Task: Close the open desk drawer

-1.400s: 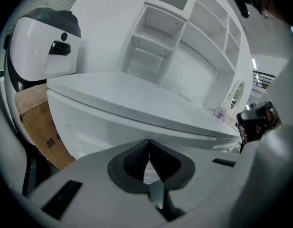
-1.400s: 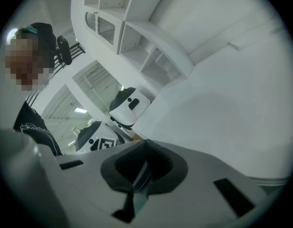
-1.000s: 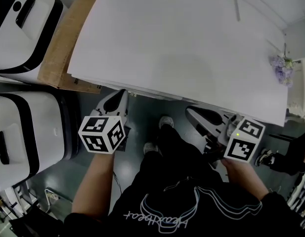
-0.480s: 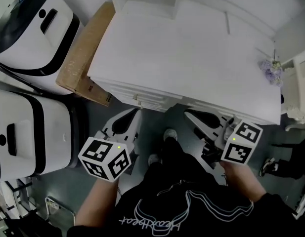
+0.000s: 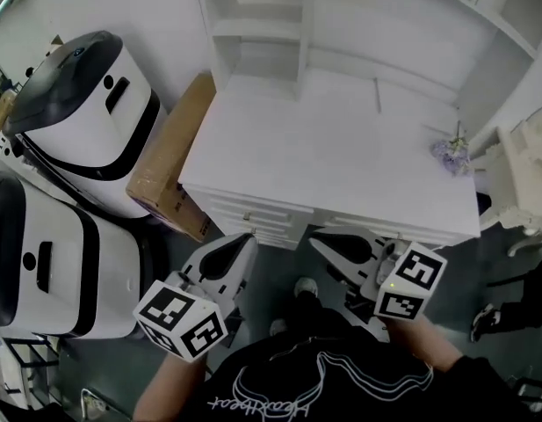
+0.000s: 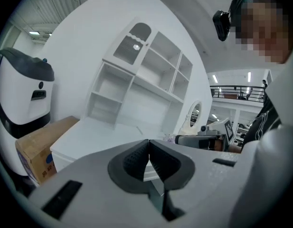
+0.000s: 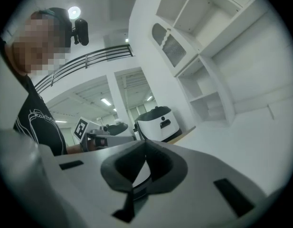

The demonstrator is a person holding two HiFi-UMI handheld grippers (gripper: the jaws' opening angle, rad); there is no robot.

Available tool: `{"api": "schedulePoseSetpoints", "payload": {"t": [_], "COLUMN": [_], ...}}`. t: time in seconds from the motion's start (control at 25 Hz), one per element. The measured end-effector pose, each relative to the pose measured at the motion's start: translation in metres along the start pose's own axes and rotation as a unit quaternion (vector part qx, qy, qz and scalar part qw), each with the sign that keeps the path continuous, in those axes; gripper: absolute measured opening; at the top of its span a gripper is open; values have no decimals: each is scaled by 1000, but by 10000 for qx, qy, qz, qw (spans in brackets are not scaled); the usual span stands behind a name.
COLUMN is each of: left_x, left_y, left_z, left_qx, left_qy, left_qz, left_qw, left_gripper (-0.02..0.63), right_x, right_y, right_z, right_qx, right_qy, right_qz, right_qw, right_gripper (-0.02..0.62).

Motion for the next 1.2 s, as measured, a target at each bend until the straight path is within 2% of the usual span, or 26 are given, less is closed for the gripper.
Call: {"api": "schedulePoseSetpoints", "payload": {"t": [0.2, 0.36, 1.2], "left_x": [-12, -16, -9], "left_y": [22, 27, 30], "left_z": [-20, -23, -22], "left_qx": [238, 235, 349], "left_qy": [247, 305, 303], "left_qz": [172, 264, 372], "left_qw": [9993, 9989, 9982], "left_gripper": [5, 5, 5], "right_x": [-1, 3, 1], "right_y": [-22, -31, -21], "right_z": [-22, -28, -26], "right_qx": [-257, -366, -390], "right_qy": [305, 375, 372], "right_qz": [-194, -304, -148], "right_qw": [9990, 9982, 9984], "right_gripper": [6, 6, 6]}}
Point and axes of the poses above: the fingertips, and each gripper's own axes: x forward along the fingers, y to its right, z out of its underside, the point moved 6 cm from there along -x, backward along the fingers, and after that the axes turned 8 degrees about y, right-handed, at the moved point
